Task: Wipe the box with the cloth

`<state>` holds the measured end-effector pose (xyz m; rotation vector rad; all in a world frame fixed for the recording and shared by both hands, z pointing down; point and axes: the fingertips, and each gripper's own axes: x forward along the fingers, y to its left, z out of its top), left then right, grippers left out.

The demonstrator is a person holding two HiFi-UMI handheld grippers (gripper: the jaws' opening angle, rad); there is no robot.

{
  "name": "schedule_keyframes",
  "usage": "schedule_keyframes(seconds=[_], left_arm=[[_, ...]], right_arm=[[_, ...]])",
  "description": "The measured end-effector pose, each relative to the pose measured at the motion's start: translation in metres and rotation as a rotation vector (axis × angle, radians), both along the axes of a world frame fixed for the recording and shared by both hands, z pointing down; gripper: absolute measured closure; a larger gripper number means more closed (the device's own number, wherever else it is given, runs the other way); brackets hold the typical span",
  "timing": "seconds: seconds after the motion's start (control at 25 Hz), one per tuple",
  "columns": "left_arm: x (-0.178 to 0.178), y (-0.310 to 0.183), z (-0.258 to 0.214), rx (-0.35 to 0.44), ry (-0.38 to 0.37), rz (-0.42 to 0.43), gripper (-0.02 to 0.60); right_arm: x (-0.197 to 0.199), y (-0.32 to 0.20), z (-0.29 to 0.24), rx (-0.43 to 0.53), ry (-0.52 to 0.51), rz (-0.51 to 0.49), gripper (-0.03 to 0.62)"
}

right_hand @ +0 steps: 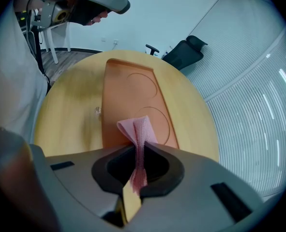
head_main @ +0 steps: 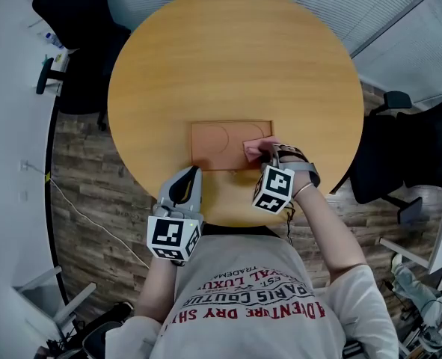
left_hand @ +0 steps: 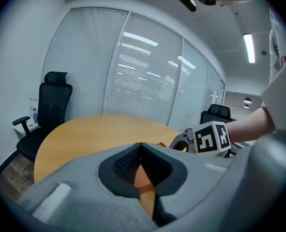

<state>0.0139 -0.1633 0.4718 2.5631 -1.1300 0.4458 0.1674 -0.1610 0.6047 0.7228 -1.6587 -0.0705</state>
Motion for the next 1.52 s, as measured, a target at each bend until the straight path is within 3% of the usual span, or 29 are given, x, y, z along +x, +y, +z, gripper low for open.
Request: schedule_keyframes(seconds=[0.88, 1.12, 1.52], left_arm=[[-0.001, 0.041, -0.011, 0.030, 0.013, -0.015, 0.574], [-0.001, 0.051, -0.024, 0.069, 0.008, -0.018, 0.574], [-0.004, 0.047, -0.077, 0.179, 0.011, -0.013, 0.574]], right_arm=[[-0.017, 0.082, -0.001, -0.141, -0.089, 0.019, 0.565], [-0.009, 0.071, -0.041, 0.001, -0.185, 0.160, 0.565], [-0.006, 0.043, -0.143, 0.280, -0.544, 0.393, 0.565]])
